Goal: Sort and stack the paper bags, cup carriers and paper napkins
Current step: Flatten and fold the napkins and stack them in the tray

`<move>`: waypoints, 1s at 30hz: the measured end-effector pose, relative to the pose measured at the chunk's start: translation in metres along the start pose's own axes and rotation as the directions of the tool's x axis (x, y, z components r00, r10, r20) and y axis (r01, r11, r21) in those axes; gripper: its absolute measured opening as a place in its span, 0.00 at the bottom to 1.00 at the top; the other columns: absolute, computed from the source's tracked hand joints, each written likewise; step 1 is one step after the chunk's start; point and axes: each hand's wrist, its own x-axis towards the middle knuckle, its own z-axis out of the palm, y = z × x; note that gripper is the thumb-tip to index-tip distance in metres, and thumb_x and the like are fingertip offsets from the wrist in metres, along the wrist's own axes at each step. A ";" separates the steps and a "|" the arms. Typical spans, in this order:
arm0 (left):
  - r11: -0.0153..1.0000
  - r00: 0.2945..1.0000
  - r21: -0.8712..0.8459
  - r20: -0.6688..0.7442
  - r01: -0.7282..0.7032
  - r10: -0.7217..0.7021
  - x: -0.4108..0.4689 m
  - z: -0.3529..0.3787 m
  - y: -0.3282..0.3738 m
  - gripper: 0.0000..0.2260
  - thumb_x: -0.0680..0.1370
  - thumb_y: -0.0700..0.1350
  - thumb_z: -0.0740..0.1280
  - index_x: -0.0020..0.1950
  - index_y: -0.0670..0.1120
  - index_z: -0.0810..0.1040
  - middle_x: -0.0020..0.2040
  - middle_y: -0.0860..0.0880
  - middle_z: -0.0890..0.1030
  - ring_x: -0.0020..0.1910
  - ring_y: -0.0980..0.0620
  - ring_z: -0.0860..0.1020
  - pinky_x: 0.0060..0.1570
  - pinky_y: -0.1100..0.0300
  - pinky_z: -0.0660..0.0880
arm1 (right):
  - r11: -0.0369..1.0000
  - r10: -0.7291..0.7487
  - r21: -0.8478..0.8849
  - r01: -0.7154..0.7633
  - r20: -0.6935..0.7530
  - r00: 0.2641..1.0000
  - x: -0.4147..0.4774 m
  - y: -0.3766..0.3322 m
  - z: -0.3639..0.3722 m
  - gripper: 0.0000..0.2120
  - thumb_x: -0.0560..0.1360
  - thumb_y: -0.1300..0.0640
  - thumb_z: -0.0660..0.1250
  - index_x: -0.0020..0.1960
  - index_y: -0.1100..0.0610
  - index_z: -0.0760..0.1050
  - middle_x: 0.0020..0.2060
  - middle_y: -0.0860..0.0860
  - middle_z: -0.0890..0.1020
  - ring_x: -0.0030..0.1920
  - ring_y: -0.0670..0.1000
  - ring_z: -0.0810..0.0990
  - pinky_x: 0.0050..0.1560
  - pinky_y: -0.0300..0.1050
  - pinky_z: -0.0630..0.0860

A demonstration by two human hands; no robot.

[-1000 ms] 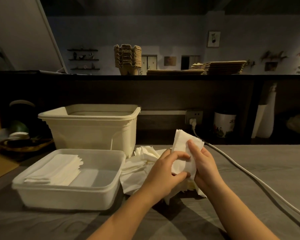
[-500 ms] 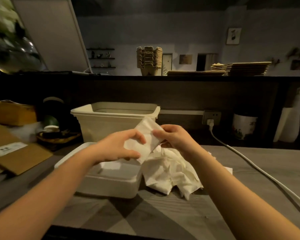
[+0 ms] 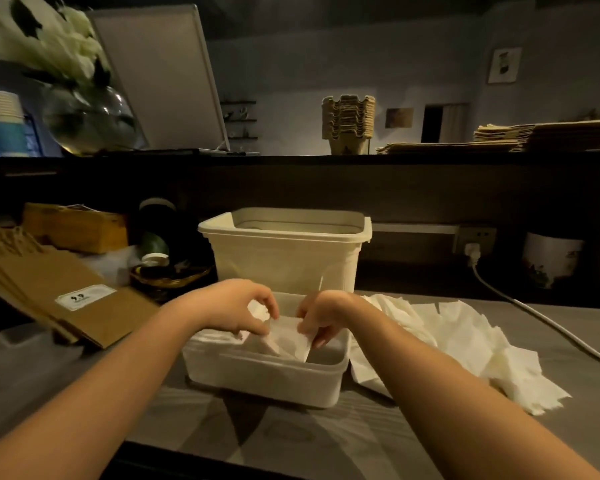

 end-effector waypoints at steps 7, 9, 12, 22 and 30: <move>0.956 0.995 0.292 0.100 -0.031 0.001 0.024 0.026 0.003 0.11 0.77 0.43 0.64 0.55 0.55 0.80 0.50 0.56 0.79 0.48 0.55 0.77 0.49 0.61 0.75 | 0.995 0.045 -0.093 -0.047 -0.027 0.999 0.028 -0.007 0.014 0.12 0.80 0.61 0.58 0.60 0.66 0.73 0.40 0.56 0.80 0.38 0.51 0.78 0.48 0.46 0.77; 0.943 0.985 0.332 0.168 -0.024 -0.034 0.030 0.032 0.003 0.13 0.77 0.40 0.64 0.60 0.52 0.78 0.53 0.52 0.79 0.50 0.53 0.76 0.47 0.63 0.72 | 0.996 0.035 -0.086 -0.039 -0.043 0.998 0.032 -0.007 0.017 0.09 0.79 0.61 0.60 0.53 0.64 0.76 0.35 0.55 0.79 0.34 0.50 0.79 0.43 0.43 0.78; 0.936 0.968 0.353 0.242 -0.016 -0.074 0.038 0.036 0.005 0.17 0.77 0.38 0.62 0.65 0.50 0.76 0.59 0.49 0.78 0.57 0.49 0.75 0.51 0.61 0.70 | 0.975 0.001 -0.223 -0.007 -0.023 1.000 0.029 -0.010 0.020 0.06 0.76 0.62 0.64 0.50 0.63 0.78 0.36 0.53 0.79 0.36 0.50 0.79 0.42 0.43 0.77; 0.935 0.936 0.346 0.348 -0.074 -0.055 0.042 0.036 0.023 0.13 0.80 0.46 0.61 0.64 0.51 0.76 0.64 0.49 0.73 0.60 0.49 0.72 0.52 0.64 0.65 | 0.807 -0.228 -0.590 -0.026 -0.351 0.908 0.002 -0.013 0.014 0.09 0.78 0.61 0.61 0.56 0.60 0.76 0.55 0.54 0.79 0.55 0.55 0.78 0.46 0.43 0.69; 0.949 0.998 0.315 -0.049 -0.028 0.046 0.046 0.026 0.068 0.11 0.78 0.54 0.63 0.58 0.54 0.78 0.54 0.50 0.79 0.51 0.50 0.75 0.53 0.55 0.73 | 0.782 -0.599 -0.577 0.233 -0.596 0.534 -0.057 0.034 -0.021 0.11 0.78 0.52 0.60 0.56 0.54 0.76 0.50 0.51 0.80 0.50 0.52 0.78 0.41 0.43 0.72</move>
